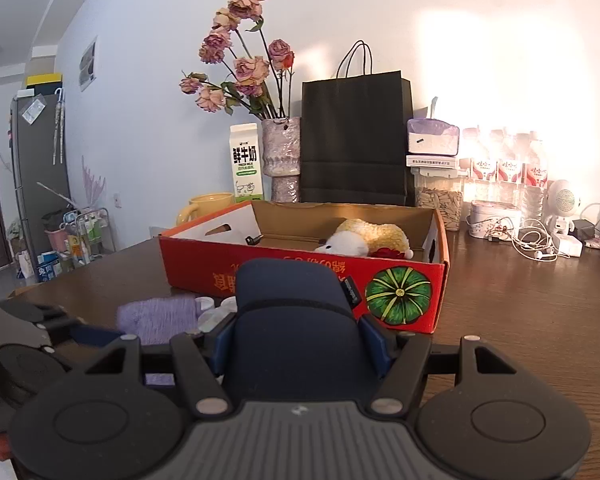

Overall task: Organize objects
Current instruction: 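Grasp the purple cloth pouch with the left tool while the right tool holds the dark pouch, then carry the purple pouch and dark pouch over the cardboard box with both tools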

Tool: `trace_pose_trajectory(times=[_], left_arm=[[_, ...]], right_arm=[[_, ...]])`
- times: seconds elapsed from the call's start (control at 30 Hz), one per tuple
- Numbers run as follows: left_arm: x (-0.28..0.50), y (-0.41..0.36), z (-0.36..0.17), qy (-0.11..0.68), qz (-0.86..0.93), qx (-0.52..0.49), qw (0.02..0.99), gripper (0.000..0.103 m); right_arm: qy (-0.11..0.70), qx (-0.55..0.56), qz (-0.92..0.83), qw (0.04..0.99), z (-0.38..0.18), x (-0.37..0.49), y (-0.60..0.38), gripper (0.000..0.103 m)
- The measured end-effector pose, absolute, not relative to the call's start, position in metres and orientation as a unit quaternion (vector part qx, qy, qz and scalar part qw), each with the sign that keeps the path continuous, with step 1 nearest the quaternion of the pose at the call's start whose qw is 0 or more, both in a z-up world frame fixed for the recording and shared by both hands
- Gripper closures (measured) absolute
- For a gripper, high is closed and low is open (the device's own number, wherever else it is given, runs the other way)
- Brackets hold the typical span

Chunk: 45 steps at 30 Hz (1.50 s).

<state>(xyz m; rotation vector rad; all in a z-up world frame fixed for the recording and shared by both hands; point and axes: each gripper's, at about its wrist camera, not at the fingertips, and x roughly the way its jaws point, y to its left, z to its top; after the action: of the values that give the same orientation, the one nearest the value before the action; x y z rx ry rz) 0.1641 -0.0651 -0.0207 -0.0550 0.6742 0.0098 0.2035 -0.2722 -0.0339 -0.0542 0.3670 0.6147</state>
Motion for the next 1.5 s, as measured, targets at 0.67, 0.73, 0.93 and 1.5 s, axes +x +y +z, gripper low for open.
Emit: trace_pose_trajectory(times=[0.67, 0.73, 0.93, 1.5], left_arm=[[0.145, -0.055, -0.008, 0.288, -0.007, -0.014, 0.958, 0.094], [0.141, -0.054, 0.000, 0.277, -0.012, -0.015, 0.961, 0.094], [0.129, -0.046, 0.027, 0.250, -0.033, -0.021, 0.968, 0.094], [0.132, -0.014, 0.074, 0.208, -0.053, -0.026, 0.976, 0.094]], right_arm=[[0.191, -0.036, 0.287, 0.938, -0.040, 0.204, -0.268, 0.040], [0.191, -0.035, 0.284, 0.939, -0.040, 0.205, -0.269, 0.040], [0.193, -0.034, 0.277, 0.941, -0.039, 0.206, -0.270, 0.040], [0.163, -0.021, 0.283, 0.945, -0.008, 0.198, -0.251, 0.040]])
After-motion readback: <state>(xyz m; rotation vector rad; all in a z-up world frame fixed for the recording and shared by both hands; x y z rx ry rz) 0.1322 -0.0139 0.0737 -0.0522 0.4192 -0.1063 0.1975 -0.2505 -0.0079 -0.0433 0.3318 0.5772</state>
